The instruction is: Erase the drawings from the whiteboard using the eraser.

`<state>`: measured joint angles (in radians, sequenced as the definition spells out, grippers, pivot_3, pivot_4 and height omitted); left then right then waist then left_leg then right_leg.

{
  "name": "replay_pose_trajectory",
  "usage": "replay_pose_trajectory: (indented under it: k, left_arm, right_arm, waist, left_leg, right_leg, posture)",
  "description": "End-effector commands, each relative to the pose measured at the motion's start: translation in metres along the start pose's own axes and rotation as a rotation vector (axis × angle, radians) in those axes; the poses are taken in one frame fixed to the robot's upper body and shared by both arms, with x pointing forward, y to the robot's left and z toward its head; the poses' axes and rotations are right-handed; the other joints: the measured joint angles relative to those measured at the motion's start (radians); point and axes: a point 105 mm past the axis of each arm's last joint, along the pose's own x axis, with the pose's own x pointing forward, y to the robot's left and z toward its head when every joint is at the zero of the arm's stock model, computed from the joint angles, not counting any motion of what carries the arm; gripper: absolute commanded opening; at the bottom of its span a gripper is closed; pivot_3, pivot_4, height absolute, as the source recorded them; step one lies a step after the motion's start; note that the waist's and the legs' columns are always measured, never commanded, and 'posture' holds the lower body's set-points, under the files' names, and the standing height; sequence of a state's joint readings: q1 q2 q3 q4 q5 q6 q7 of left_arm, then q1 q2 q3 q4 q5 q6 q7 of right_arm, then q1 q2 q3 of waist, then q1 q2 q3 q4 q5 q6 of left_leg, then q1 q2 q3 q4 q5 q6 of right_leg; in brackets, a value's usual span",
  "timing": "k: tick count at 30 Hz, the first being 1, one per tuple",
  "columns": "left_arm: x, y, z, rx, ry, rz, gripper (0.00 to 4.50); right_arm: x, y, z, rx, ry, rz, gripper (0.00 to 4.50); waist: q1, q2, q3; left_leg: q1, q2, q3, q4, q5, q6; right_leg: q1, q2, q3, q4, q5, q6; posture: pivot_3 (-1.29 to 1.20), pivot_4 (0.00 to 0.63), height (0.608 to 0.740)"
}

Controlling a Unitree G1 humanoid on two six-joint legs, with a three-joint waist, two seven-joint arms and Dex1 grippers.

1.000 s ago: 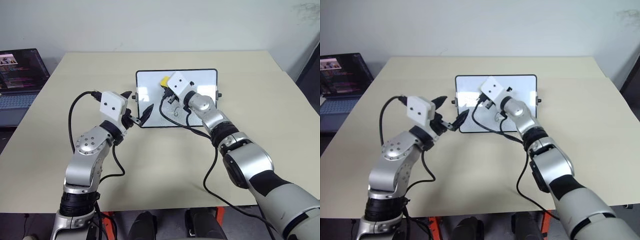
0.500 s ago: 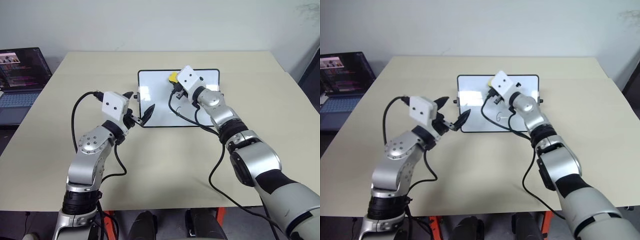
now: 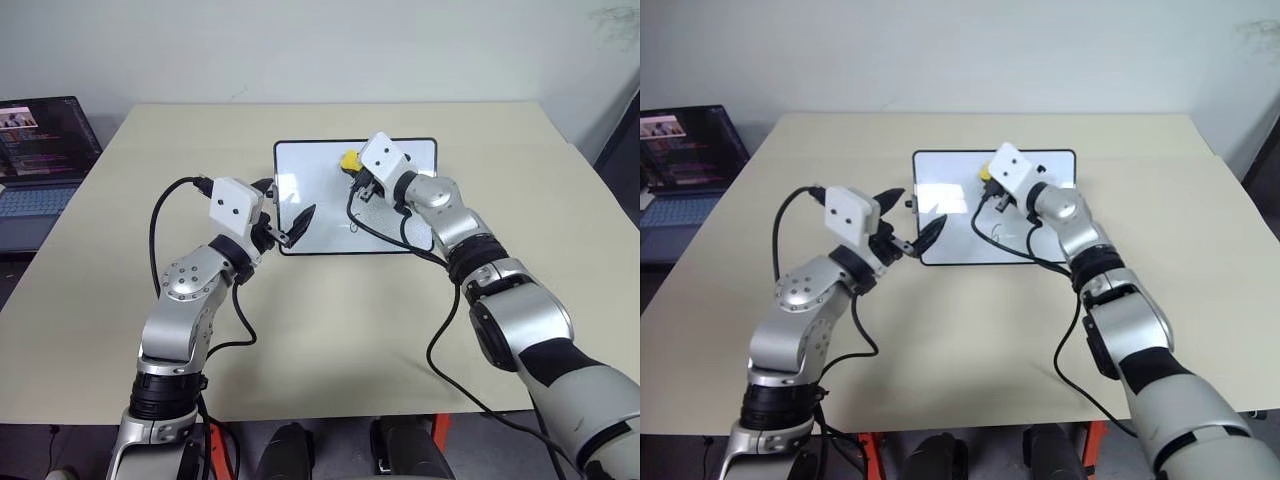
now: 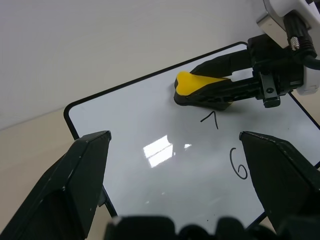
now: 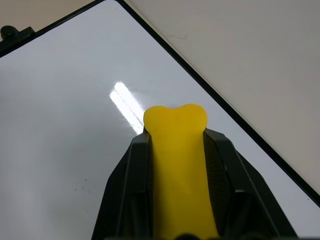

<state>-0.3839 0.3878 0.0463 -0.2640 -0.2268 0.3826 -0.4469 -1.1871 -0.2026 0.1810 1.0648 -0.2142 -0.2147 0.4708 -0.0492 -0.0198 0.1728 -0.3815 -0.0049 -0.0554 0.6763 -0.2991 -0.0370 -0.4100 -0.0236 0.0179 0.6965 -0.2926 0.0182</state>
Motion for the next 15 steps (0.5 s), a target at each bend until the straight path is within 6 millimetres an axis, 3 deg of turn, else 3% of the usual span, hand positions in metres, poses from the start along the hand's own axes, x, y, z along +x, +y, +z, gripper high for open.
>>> replay_pose_trajectory:
  k: [1,15]
  left_arm:
    - [0.003,0.0,0.014,0.024,-0.049,-0.003,4.5]
    - [0.01,-0.004,0.015,0.015,-0.059,-0.025,4.5]
  right_arm:
    - [-0.008,-0.012,-0.01,-0.007,0.037,-0.024,1.1]
    - [-0.034,-0.034,-0.042,-0.021,0.141,-0.055,1.1]
  waist:
    - [0.002,0.0,0.0]
    - [0.023,0.0,0.0]
  left_leg:
    - [0.0,0.0,0.0,0.0,0.0,0.0]
    - [0.001,-0.001,-0.002,0.001,0.0,0.0]
  right_leg:
    - [0.0,0.0,0.0,0.0,0.0,0.0]
    - [0.003,0.0,-0.001,0.0,0.0,0.0]
  posture:
    - [0.0,0.15,0.74]
    - [0.0,0.15,0.74]
